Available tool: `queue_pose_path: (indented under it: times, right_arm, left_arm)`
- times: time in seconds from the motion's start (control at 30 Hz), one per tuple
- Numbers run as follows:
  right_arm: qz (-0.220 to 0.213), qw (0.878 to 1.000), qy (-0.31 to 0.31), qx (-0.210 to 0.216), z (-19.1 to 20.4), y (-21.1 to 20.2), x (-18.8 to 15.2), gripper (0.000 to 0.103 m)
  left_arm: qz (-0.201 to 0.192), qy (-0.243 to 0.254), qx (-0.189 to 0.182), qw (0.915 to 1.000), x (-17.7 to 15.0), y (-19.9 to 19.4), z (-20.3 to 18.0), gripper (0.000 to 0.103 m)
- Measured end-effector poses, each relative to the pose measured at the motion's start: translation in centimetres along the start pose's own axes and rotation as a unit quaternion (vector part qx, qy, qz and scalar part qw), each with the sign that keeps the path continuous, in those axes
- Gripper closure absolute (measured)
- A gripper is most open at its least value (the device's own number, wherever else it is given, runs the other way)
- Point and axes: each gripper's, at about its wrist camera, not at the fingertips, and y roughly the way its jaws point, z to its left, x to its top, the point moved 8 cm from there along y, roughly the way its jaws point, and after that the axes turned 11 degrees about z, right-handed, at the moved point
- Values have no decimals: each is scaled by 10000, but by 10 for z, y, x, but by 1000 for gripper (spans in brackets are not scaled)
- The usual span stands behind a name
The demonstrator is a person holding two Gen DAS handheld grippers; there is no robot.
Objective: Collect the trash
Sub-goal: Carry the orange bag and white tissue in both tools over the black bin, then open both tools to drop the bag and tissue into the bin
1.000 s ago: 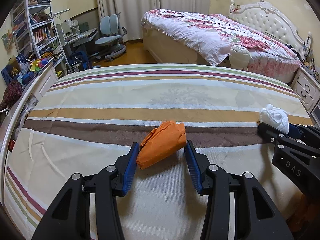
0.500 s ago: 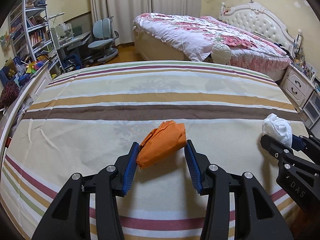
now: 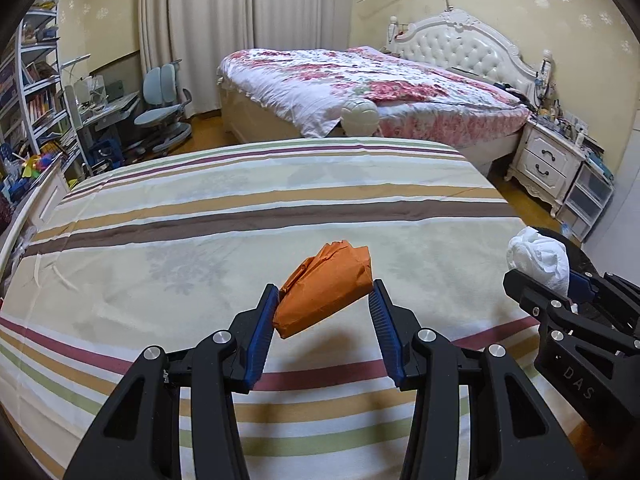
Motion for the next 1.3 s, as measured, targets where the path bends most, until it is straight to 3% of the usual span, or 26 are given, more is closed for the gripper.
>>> queue_pose_path:
  times: [0.37,0.87,1.3]
  right_arm:
    - [-324,9965,631,-441,-82,-28,-11,66]
    - [-395,9819,1557,-999,-199,-34,-25,66]
    - [-389,9718,1917,-1316,-255,-26,-33,66]
  left_arm:
    - [-216,641,-374,9970,12,-9,-86,56]
    - [-370,1372,-799,9866,27,4,-199,56]
    - [-341,1606,-828,9830,46,31,-259,56]
